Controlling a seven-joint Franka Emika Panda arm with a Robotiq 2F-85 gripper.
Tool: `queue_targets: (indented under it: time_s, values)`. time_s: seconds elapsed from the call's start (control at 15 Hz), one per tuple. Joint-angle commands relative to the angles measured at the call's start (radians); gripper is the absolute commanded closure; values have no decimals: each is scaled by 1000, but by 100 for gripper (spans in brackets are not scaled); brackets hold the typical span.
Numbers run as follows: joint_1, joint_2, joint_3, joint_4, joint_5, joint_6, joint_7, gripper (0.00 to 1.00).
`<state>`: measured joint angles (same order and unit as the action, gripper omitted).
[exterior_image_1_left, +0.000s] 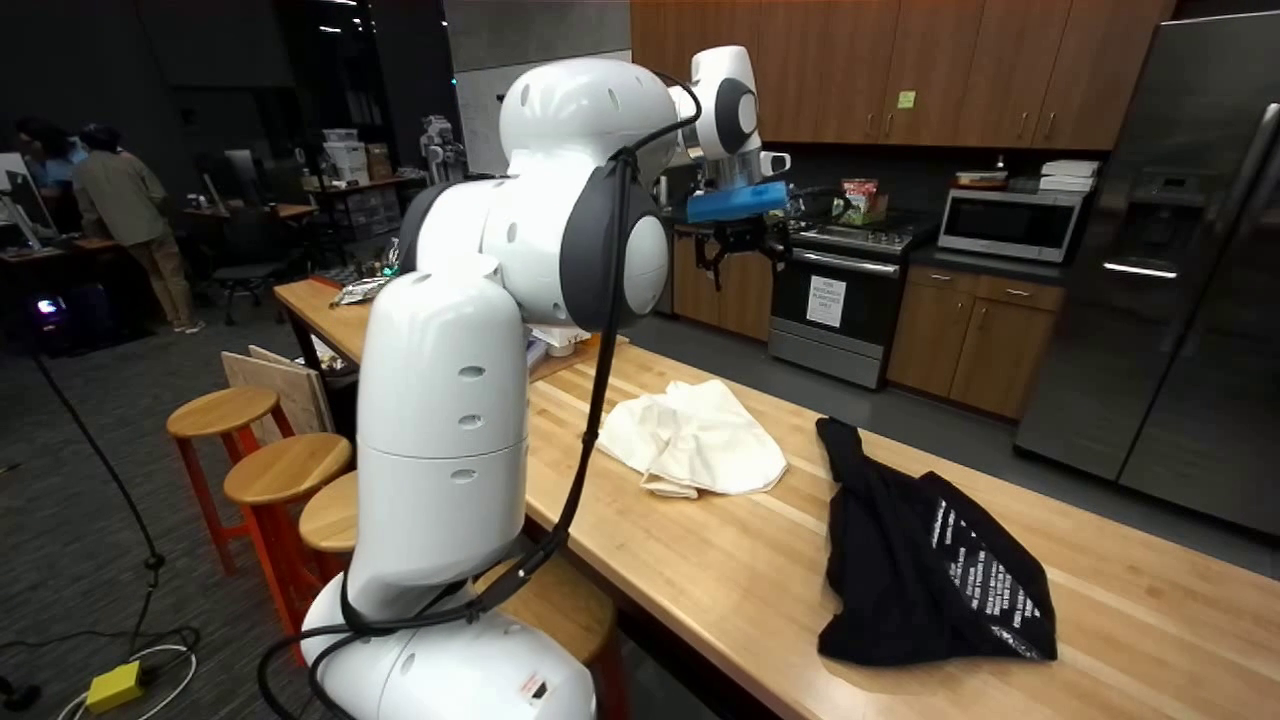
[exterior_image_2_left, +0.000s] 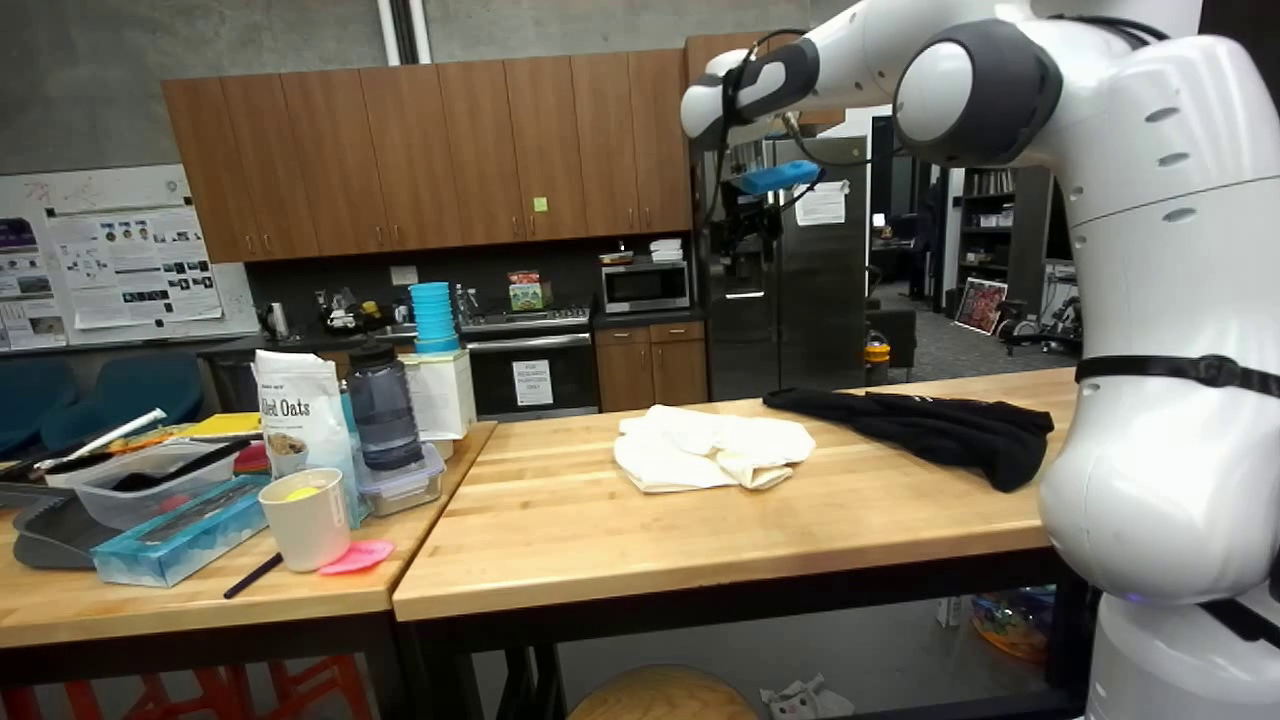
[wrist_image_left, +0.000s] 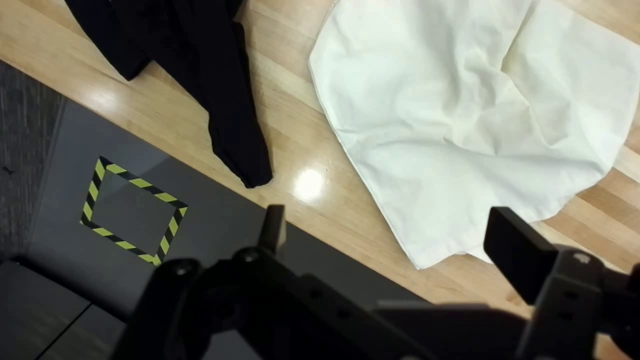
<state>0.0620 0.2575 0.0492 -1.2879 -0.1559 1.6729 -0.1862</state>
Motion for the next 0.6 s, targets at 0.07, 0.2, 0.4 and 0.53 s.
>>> queue_targets:
  time_s: [0.07,0.2,0.4,0.53]
  values:
    - [23,127,8,179,-10,-128,-14,0]
    - [31,160,8,201,-13,-155,-18,0]
    - [38,211,6,239,-12,-195,-23,0]
    - [41,243,4,264,-15,-213,-23,0]
